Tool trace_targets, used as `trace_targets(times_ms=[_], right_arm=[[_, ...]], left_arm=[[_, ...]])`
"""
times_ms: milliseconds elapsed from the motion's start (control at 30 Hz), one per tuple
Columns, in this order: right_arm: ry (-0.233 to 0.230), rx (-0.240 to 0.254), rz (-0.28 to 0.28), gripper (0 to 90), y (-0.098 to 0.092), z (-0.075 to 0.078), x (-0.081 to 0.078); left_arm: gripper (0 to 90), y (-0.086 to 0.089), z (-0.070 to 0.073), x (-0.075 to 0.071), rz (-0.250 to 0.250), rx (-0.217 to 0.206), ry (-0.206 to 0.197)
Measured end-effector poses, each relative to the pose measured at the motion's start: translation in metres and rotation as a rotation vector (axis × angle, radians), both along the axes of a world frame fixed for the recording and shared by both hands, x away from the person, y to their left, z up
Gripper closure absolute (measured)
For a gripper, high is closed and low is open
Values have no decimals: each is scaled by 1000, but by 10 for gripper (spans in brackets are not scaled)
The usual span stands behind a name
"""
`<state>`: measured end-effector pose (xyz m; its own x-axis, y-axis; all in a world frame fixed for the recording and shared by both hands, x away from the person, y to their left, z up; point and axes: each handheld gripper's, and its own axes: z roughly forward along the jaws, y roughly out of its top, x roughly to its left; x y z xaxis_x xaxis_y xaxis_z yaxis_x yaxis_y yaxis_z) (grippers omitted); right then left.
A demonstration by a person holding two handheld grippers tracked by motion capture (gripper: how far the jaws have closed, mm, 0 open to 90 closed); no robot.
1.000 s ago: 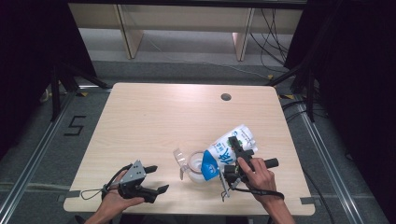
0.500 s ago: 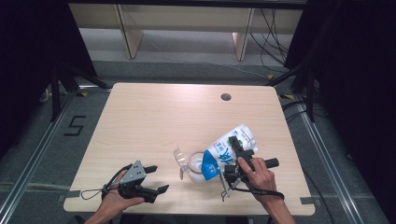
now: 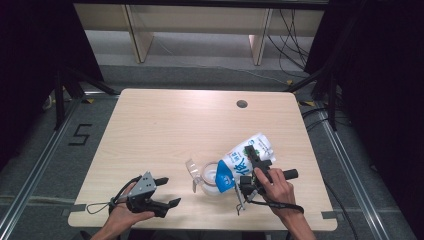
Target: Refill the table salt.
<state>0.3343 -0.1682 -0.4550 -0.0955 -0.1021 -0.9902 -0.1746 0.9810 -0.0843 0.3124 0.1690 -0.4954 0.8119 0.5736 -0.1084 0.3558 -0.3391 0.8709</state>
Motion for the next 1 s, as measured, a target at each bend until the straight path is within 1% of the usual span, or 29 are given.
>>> trace_targets(times_ms=[67, 100, 133, 233, 300, 400, 433, 533, 567, 733, 800, 867, 900, 933, 1000], right_arm=[[-3, -8, 8, 763, 0, 1, 1], [3, 4, -4, 763, 0, 0, 0], [-2, 6, -2, 764, 0, 1, 1], [-3, -11, 10, 765, 1, 2, 2], [-3, -12, 9, 765, 1, 2, 2], [0, -3, 6, 766, 1, 2, 2], [4, 7, -6, 766, 1, 1, 1], [0, 4, 0, 767, 1, 2, 2], [-6, -11, 12, 767, 2, 4, 2], [-2, 7, -1, 768, 1, 2, 2], [-1, -6, 1, 768, 1, 3, 2], [-1, -5, -1, 769, 1, 4, 2], [-1, 2, -4, 769, 1, 3, 2], [0, 4, -5, 769, 1, 3, 2], [0, 3, -4, 769, 1, 4, 2]], left_arm=[[179, 0, 0, 0, 0, -1, 1], [179, 1, 0, 1, -12, 12, -20], [179, 1, 0, 1, -10, 12, -23], [179, 1, 0, 1, -11, 12, -23], [180, 1, 0, 1, -11, 11, -23], [180, 1, 0, 1, -11, 12, -23], [179, 1, 0, 1, -11, 11, -23], [180, 1, 0, 1, -12, 12, -23], [179, 1, 0, 1, -12, 12, -22], [179, 1, 0, 1, -12, 12, -23], [180, 1, 0, 1, -12, 12, -23], [179, 1, 1, 1, -16, 15, -20], [179, 0, 0, 0, -3, 4, -5], [179, 0, 0, 1, -4, 2, -16], [179, 1, 0, 1, -11, 11, -22]])
